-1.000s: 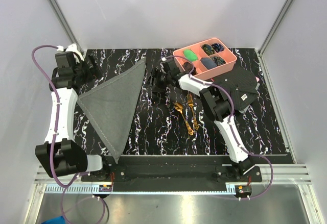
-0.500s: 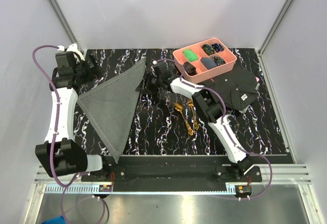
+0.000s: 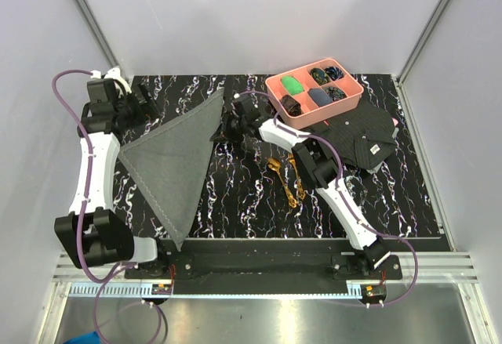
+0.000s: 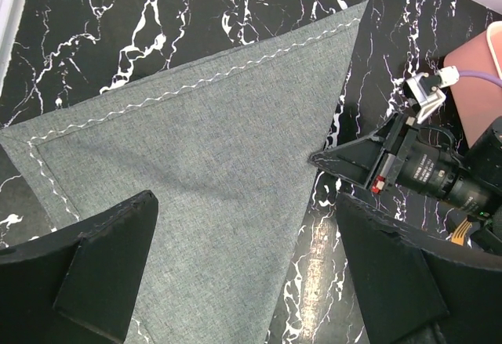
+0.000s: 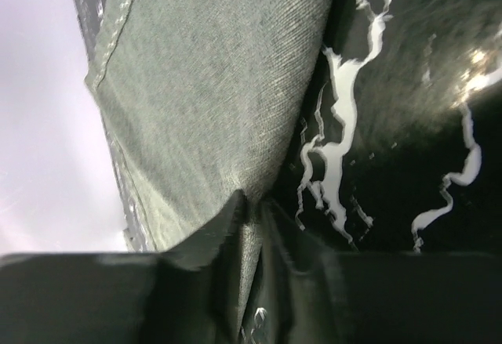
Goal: Fold the napkin, place the utensils inside, and roll it up
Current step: Fold the napkin
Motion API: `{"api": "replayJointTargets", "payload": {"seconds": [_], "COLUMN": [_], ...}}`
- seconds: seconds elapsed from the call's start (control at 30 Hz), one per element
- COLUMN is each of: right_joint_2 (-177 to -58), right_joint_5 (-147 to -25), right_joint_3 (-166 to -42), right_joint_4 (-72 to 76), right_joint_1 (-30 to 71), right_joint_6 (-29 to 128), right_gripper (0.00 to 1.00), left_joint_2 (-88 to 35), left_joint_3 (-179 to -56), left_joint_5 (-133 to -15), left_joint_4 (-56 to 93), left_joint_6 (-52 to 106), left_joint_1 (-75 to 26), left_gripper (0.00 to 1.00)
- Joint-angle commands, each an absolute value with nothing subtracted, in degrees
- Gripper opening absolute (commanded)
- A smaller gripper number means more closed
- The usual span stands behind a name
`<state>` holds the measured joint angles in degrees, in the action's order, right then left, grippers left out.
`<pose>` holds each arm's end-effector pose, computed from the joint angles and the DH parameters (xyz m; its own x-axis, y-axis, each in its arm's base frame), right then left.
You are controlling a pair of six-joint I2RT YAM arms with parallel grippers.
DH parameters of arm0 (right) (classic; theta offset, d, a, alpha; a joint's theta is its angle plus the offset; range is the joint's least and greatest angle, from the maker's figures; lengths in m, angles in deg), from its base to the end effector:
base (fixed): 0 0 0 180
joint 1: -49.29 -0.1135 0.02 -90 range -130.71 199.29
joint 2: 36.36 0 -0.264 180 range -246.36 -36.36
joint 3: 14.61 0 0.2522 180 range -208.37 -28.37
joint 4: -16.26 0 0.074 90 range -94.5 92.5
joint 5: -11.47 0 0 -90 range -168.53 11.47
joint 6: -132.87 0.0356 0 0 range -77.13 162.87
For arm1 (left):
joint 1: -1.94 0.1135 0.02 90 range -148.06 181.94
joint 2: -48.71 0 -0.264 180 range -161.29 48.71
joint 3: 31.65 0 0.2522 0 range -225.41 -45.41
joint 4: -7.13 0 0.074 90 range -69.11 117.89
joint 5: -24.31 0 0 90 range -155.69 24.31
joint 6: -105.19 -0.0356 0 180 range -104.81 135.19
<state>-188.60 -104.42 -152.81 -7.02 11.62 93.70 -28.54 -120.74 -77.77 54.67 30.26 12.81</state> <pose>0.4517 0.3683 0.1110 -0.9424 0.1535 -0.2971 -0.1488 0.6030 0.7838 0.2930 0.0487 0.3592 -0.5488 -0.3643 -0.7524 -0.1659 0.9296 -0.3291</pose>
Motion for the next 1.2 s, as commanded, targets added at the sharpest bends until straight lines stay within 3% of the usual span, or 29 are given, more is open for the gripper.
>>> {"api": "replayJointTargets", "payload": {"seconds": [0.0,0.2,0.57,0.7,0.8,0.83,0.97,1.17], "right_joint_2": [-191.9,-191.5,-188.8,-191.2,-192.5,-191.6,-185.3,-171.2], "right_joint_5": [-100.3,-99.2,-97.5,-102.5,-105.2,-105.9,-107.4,-108.2], "right_joint_3": [-155.5,-156.3,-156.9,-163.8,-168.6,-168.6,-162.4,-147.2], "right_joint_4": [-11.9,-12.1,-13.9,-16.1,-18.7,-18.7,-18.5,-16.1], "right_joint_1": [11.2,13.2,23.4,26.0,26.2,26.2,25.6,23.1], "right_joint_6": [92.8,92.5,88.8,85.5,81.3,80.6,76.5,70.3], "right_gripper": [0.19,0.00,0.00,0.01,0.25,0.45,0.71,0.82], "left_joint_2": [-29.2,-29.8,-31.4,-30.3,-29.4,-29.3,-29.7,-33.7], "left_joint_3": [-120.4,-120.2,-118.5,-110.7,-105.5,-104.5,-99.2,-97.7], "left_joint_5": [-80.0,-80.0,-78.5,-82.3,-84.6,-84.9,-84.9,-84.5], "left_joint_4": [52.1,52.1,51.7,47.5,42.8,41.5,33.1,28.3], "left_joint_6": [30.7,31.2,32.2,36.3,41.0,43.6,48.3,49.9], "left_joint_1": [12.6,12.0,1.7,-1.5,-1.7,-1.7,-3.2,-5.0], "left_gripper": [0.99,0.99,0.99,0.99,0.99,0.99,0.99,0.99]}}
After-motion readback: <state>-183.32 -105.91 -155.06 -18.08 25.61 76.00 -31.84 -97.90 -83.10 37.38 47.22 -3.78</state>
